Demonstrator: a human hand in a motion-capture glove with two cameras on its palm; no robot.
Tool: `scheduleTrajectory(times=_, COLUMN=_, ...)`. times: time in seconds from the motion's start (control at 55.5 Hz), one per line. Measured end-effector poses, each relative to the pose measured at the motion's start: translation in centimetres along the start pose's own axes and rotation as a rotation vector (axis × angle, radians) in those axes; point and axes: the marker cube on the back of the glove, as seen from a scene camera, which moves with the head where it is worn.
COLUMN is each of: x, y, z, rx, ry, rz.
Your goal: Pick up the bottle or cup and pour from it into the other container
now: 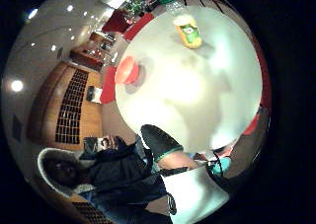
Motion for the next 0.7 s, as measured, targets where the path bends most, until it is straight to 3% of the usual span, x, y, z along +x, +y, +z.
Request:
scheduleTrajectory(times=0.108, x=0.3, y=-1.7, z=2.9, rx=-0.095, ry=-0.093, rz=-0.039)
scheduleTrajectory(times=0.198, x=0.6, y=-3.9, z=5.3, rx=-0.071, ry=-0.173, rz=0.005)
scheduleTrajectory(times=0.288, x=1.0, y=-7.4, z=7.7, rx=0.067, ry=-0.275, rz=0.023)
scheduleTrajectory(times=0.378, x=1.3, y=-8.0, z=9.6, rx=-0.065, ry=-0.405, rz=0.090)
scheduleTrajectory(times=0.541, x=2.6, y=-11.7, z=13.1, rx=0.021, ry=-0.632, rz=0.208)
scheduleTrajectory(times=0.703, x=2.8, y=-14.5, z=15.5, rx=0.062, ry=-0.755, rz=0.227)
